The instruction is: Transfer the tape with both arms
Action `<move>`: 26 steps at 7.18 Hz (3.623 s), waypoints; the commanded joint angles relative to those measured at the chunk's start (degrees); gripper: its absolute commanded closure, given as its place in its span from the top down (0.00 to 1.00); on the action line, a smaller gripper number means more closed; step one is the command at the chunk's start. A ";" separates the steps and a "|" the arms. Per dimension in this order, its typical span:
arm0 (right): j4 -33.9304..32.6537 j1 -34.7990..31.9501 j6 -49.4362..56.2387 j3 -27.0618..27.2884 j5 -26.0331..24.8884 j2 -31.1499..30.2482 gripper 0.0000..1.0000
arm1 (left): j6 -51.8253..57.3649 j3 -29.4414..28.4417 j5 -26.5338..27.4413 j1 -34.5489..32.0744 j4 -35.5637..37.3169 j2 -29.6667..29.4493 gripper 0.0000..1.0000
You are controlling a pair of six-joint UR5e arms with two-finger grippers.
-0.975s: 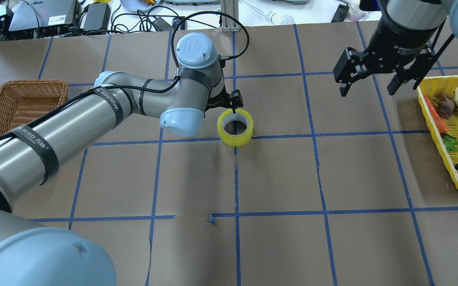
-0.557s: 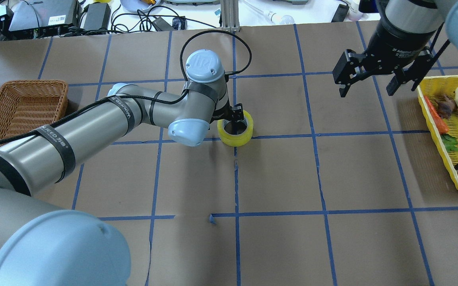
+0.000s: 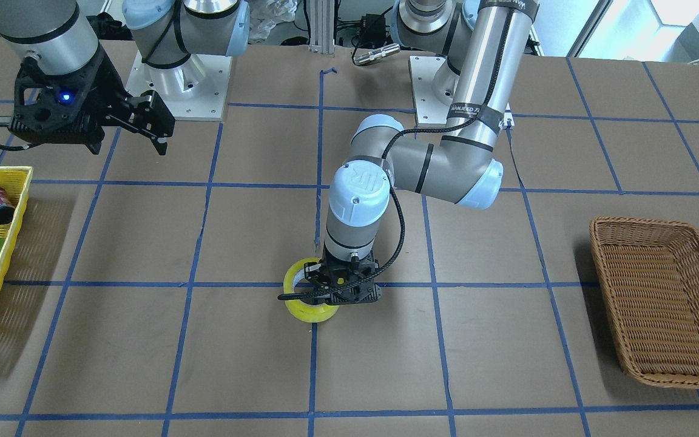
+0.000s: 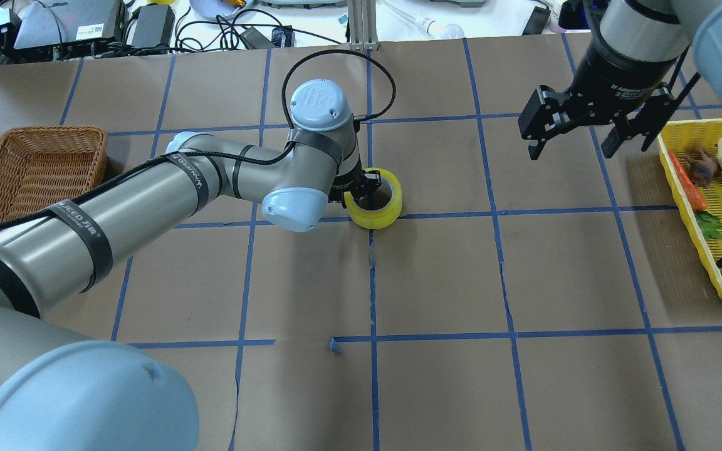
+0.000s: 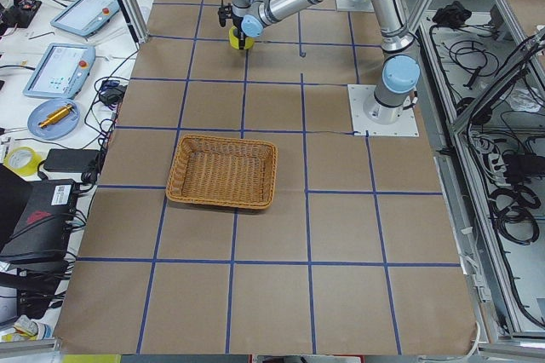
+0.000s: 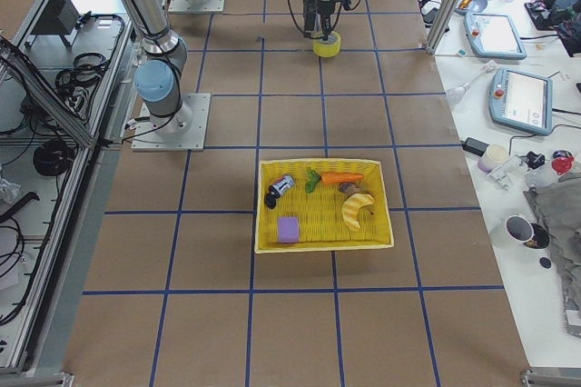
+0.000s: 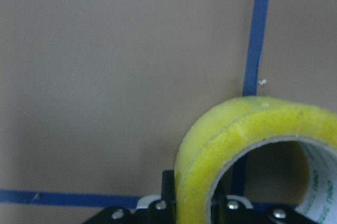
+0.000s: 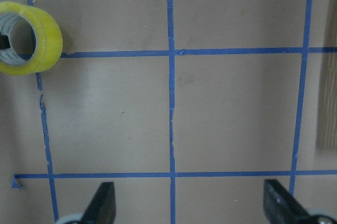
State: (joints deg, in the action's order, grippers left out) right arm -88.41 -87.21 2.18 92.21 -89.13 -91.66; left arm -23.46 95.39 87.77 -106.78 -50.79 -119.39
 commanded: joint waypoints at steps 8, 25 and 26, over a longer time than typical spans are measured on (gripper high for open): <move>-1.68 -0.77 -0.08 2.54 -0.60 -1.68 1.00 | 57.63 -15.93 6.28 48.00 -29.72 5.67 0.00; -1.77 -1.04 -0.07 3.33 -0.43 -1.68 1.00 | 28.96 -10.22 3.45 21.91 -29.71 16.97 0.83; -1.77 -1.04 -0.07 3.33 -0.26 -1.68 1.00 | 27.17 -9.35 3.37 20.14 -31.54 21.52 0.84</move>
State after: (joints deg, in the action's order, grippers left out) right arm -90.18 -88.24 2.10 95.52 -89.54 -93.34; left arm 8.09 85.39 90.68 -83.41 -80.53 -102.63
